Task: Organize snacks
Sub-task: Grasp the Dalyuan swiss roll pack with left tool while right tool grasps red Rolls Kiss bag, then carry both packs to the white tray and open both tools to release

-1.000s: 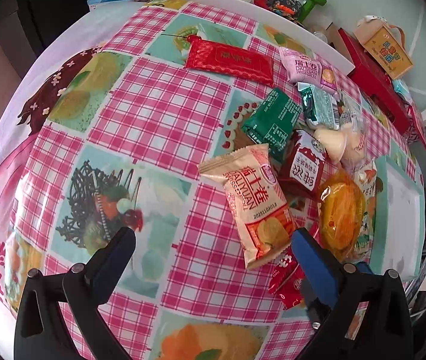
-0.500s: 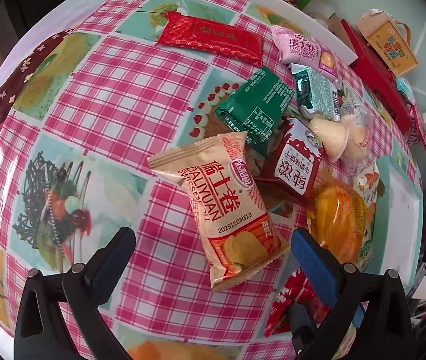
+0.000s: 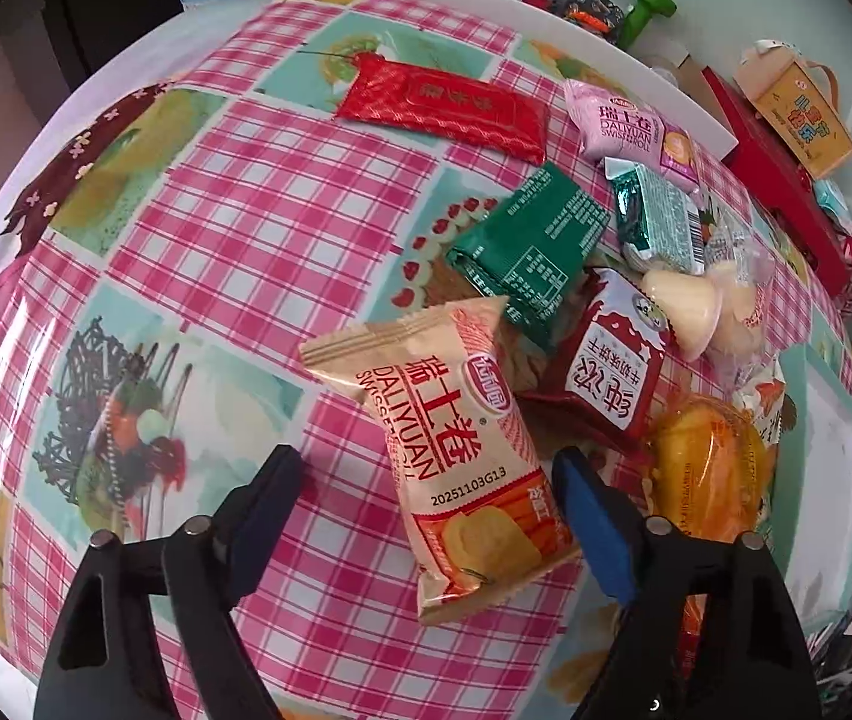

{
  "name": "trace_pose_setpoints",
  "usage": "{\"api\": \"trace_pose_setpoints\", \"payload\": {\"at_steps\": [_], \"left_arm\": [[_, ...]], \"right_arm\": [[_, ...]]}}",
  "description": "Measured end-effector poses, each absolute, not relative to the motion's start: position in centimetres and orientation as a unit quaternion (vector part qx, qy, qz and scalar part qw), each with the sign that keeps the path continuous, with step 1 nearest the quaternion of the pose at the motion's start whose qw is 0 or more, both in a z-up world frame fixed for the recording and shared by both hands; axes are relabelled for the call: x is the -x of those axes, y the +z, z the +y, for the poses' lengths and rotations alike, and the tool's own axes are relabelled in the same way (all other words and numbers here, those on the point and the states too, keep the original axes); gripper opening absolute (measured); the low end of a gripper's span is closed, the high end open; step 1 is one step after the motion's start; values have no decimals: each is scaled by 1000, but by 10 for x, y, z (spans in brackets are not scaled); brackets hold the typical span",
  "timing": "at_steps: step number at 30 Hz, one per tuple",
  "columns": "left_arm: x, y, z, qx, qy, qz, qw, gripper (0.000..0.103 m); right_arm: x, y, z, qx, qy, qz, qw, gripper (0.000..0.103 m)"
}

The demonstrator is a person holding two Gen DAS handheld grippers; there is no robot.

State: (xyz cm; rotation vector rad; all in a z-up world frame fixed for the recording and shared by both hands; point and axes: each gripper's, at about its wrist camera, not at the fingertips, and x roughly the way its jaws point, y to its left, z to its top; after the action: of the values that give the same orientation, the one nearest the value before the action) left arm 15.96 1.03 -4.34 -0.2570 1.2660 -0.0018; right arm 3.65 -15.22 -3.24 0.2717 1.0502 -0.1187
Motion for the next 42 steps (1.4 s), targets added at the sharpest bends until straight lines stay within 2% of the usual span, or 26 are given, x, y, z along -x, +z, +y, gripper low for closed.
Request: {"api": "trace_pose_setpoints", "payload": {"at_steps": [1, 3, 6, 7, 9, 13, 21, 42], "left_arm": [[-158, -42, 13, 119, 1, 586, 801, 78], [-154, -40, 14, 113, 2, 580, 807, 64], [-152, -37, 14, 107, 0, 576, 810, 48], [-151, -36, 14, 108, -4, 575, 811, 46], [-151, -35, 10, 105, -8, 573, 813, 43], [-151, -35, 9, 104, -12, 571, 814, 40], [-139, -30, 12, 113, -20, 569, 814, 38], [-122, 16, 12, 130, -66, 522, 840, 37]], "right_arm": [[-38, -32, -152, -130, -54, 498, 856, 85], [-39, -31, -154, -141, -49, 493, 857, 84], [-40, -29, -155, -147, -45, 484, 861, 82], [-40, -29, -156, -150, -44, 482, 862, 82], [-40, -28, -156, -157, -44, 475, 865, 74], [-39, -29, -158, -165, -46, 474, 864, 61], [-32, -25, -165, -178, -52, 462, 867, 54], [-30, 39, -204, -194, -106, 379, 899, 53]]}}
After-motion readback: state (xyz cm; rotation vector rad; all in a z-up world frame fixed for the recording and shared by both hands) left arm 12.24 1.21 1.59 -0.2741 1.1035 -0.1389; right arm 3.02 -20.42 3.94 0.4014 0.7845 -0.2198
